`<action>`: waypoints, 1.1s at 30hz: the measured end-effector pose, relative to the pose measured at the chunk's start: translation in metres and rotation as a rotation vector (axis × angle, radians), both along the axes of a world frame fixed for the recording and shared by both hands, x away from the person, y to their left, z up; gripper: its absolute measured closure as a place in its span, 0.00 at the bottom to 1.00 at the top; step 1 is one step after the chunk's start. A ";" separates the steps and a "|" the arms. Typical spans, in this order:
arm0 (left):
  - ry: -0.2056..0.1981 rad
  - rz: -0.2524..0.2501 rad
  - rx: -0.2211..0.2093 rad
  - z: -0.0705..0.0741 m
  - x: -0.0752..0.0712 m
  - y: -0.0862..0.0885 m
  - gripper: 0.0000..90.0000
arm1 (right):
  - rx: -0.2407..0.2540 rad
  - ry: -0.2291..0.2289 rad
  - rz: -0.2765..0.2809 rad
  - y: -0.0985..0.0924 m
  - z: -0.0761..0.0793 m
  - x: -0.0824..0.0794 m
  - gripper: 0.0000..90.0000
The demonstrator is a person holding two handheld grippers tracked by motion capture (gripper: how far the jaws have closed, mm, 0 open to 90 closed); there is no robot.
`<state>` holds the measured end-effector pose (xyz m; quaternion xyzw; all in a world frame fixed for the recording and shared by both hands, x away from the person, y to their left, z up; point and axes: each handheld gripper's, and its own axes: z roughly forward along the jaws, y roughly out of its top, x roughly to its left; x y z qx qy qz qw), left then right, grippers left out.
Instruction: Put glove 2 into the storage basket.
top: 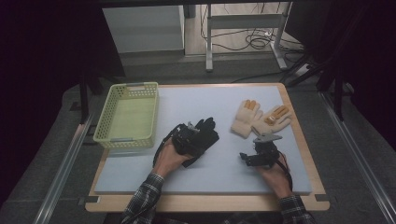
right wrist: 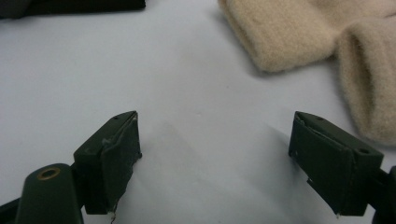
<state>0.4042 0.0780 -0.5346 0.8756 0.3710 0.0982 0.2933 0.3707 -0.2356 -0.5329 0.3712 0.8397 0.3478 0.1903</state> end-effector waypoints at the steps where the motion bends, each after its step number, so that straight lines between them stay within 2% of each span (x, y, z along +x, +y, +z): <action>1: 0.000 0.005 0.004 0.001 0.000 0.000 0.04 | 0.000 0.000 0.000 0.000 0.000 0.000 0.18; 3: 0.002 0.021 0.008 0.004 -0.001 0.001 0.10 | -0.001 0.000 0.000 0.000 0.000 0.000 0.18; 6: -0.004 0.060 -0.004 0.007 -0.003 0.006 0.35 | -0.001 0.000 0.000 0.000 0.000 0.000 0.18; 8: -0.005 0.075 -0.010 0.008 -0.003 0.009 0.46 | -0.001 0.000 0.000 0.000 0.000 0.000 0.18; 11: -0.001 0.084 -0.024 0.010 -0.002 0.013 0.66 | -0.001 -0.001 0.000 0.000 0.000 0.000 0.18; 13: 0.005 0.081 -0.031 0.010 -0.001 0.015 0.72 | -0.001 -0.001 0.000 0.000 0.000 0.000 0.18; 16: 0.020 0.082 -0.046 0.012 0.000 0.016 0.76 | -0.001 -0.001 -0.001 0.000 0.000 0.000 0.18; 20: 0.014 0.099 -0.068 0.021 0.002 0.019 0.76 | -0.001 -0.001 0.000 0.000 0.000 0.000 0.18; 23: 0.001 0.110 -0.084 0.033 0.004 0.021 0.75 | -0.001 -0.001 0.000 0.000 0.000 0.000 0.18; 33: -0.044 0.152 -0.083 0.078 0.015 0.038 0.75 | -0.002 -0.002 0.001 0.000 0.000 0.000 0.18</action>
